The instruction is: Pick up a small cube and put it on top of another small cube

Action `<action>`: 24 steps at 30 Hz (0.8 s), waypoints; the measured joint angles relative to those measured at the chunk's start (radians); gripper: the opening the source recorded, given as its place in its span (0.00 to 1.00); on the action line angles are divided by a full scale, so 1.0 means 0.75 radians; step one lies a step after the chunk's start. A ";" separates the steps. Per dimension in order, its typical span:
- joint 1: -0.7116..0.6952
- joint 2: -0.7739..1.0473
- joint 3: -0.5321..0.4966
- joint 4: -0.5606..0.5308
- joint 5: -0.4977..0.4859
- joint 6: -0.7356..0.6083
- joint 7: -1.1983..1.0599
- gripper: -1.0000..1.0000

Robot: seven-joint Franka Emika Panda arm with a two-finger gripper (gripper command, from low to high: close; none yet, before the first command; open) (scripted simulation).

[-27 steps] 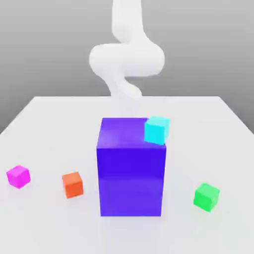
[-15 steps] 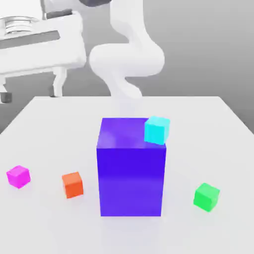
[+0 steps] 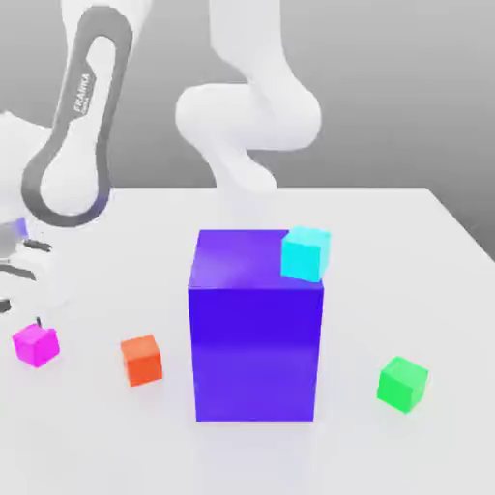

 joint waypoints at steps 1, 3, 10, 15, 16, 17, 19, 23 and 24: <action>-0.029 0.031 0.033 0.008 0.042 0.019 -0.035 0.50; -0.094 0.093 0.114 0.027 0.134 0.055 -0.106 0.50; -0.282 0.241 0.346 0.076 0.354 0.147 -0.275 0.00; -0.288 0.245 0.354 0.078 0.360 0.148 -0.279 0.00; -0.263 0.225 0.322 0.071 0.330 0.136 -0.256 0.00; -0.232 0.200 0.283 0.063 0.293 0.120 -0.228 0.00; -0.164 0.142 0.197 0.043 0.201 0.086 -0.158 0.00; -0.049 0.018 0.040 0.000 0.000 0.016 -0.005 0.00; -0.025 -0.013 0.006 -0.011 -0.050 -0.001 0.033 0.00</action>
